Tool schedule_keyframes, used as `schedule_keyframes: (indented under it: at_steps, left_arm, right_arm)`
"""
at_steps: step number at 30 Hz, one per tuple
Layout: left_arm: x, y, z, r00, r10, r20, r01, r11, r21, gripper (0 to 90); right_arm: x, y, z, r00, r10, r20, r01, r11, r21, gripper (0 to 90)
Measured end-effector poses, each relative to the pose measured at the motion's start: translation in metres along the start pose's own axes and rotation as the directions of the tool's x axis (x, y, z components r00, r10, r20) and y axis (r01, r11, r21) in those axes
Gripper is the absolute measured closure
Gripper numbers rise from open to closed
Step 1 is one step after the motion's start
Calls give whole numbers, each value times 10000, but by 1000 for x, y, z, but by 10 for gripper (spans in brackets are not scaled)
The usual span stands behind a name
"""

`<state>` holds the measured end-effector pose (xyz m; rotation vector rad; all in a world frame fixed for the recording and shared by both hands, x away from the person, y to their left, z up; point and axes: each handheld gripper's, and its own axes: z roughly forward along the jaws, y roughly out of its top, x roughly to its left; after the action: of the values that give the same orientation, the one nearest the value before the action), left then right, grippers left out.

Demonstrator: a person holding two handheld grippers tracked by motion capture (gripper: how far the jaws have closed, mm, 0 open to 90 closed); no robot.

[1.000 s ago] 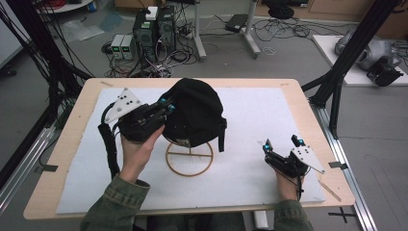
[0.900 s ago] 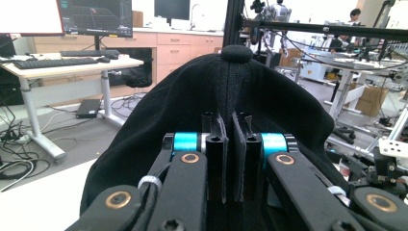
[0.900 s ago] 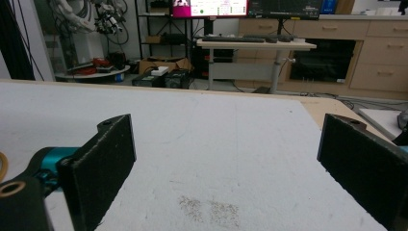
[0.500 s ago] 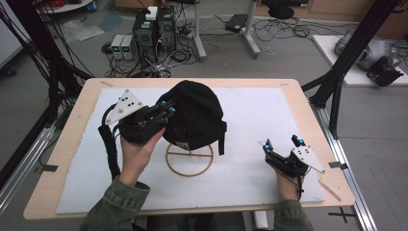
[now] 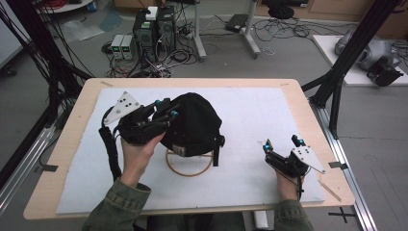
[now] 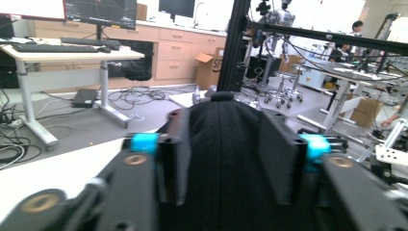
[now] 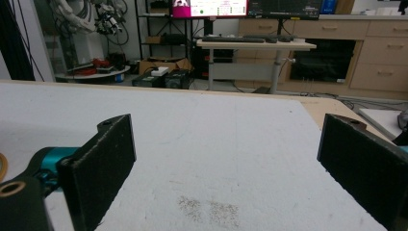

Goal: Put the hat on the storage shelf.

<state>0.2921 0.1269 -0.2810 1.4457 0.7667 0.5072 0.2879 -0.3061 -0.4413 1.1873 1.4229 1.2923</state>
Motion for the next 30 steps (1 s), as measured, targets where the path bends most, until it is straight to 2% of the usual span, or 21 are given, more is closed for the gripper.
schedule_keyframes:
  at_steps: [4,12,17,20,28,30]
  left_arm:
    - [0,0,0,9994,228,-248,-228,9997,12,359]
    - [0,0,-1,9980,353,-528,-355,9994,-36,203]
    - [1,1,-3,9962,457,-742,-462,9989,-44,174]
    - [2,1,-6,9962,389,-782,-401,9991,-138,150]
    - [11,-2,-17,9916,249,-1269,-301,9988,-393,139]
    - [14,-3,-20,9927,201,-1186,-254,9987,-434,139]
  right_arm:
    - [0,0,0,10000,4,11,-4,10000,20,53]
    - [0,0,0,10000,9,2,-9,10000,5,53]
    - [0,0,0,10000,-43,33,43,10000,-31,53]
    - [0,0,0,10000,-6,8,6,10000,3,53]
    - [0,0,0,10000,-24,17,24,10000,-35,53]
    - [1,0,0,10000,-6,14,6,10000,-1,53]
